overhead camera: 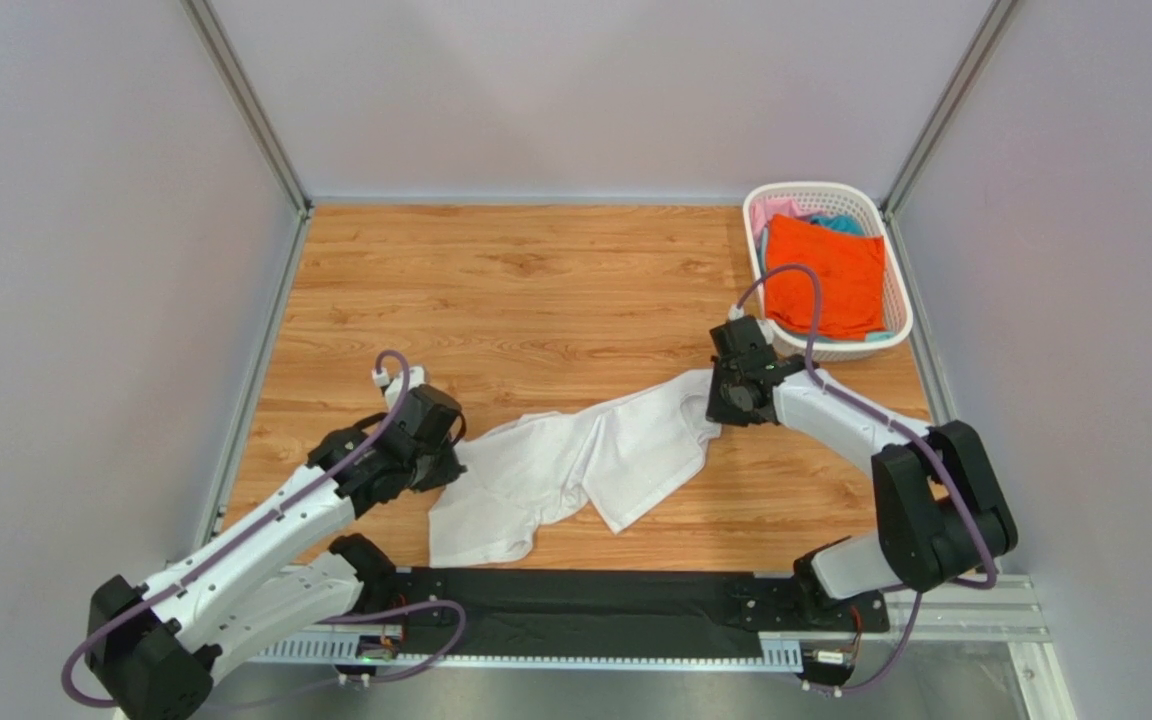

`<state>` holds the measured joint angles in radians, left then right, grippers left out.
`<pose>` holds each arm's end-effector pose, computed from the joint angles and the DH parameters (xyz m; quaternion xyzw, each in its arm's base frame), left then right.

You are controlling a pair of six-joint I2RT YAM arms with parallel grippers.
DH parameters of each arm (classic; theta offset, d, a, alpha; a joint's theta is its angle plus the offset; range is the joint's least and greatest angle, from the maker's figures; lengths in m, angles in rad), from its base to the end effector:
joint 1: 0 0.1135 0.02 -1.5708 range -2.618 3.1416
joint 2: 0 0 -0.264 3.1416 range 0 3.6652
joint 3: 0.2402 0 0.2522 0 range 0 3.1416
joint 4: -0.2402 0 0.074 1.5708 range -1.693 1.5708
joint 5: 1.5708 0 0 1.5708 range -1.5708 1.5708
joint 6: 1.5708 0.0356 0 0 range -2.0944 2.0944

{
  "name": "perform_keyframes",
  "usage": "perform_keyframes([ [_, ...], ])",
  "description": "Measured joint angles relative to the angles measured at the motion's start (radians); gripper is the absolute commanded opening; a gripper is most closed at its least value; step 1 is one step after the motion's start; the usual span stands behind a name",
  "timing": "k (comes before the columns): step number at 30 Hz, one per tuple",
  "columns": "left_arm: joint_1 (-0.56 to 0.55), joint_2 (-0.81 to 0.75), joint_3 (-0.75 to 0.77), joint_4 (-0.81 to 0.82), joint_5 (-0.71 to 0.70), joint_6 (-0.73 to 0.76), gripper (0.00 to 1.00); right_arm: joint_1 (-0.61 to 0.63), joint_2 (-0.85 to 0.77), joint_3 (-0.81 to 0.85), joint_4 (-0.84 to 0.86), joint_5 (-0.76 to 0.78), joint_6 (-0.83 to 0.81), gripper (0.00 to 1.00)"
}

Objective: Fold and stack the t-shirts
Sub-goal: Flatten the tshirt out

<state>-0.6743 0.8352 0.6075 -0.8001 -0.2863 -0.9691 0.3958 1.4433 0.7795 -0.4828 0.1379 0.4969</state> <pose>0.1242 -0.0864 0.2198 -0.1779 0.9376 -0.1008 0.2814 0.2430 0.0962 0.1721 0.0638 0.9733 0.0299 0.2185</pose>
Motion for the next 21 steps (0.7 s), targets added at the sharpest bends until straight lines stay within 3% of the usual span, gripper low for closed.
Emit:
perform_keyframes([
  [5, 0.024, -0.004, 0.124, -0.055, -0.023, 0.039, 0.0, 0.0, -0.115, 0.087, -0.073, 0.015, -0.042, 0.0],
  [11, 0.029, -0.053, 0.44, -0.113, -0.124, 0.111, 0.0, 0.0, -0.404, 0.287, -0.171, 0.039, -0.122, 0.0],
  [15, 0.029, -0.135, 0.596, -0.137, -0.184, 0.151, 0.0, 0.0, -0.571, 0.436, -0.238, 0.067, -0.174, 0.0],
  [21, 0.029, -0.312, 0.699, -0.154, -0.206, 0.184, 0.0, 0.0, -0.724, 0.628, -0.337, 0.089, -0.221, 0.0],
])
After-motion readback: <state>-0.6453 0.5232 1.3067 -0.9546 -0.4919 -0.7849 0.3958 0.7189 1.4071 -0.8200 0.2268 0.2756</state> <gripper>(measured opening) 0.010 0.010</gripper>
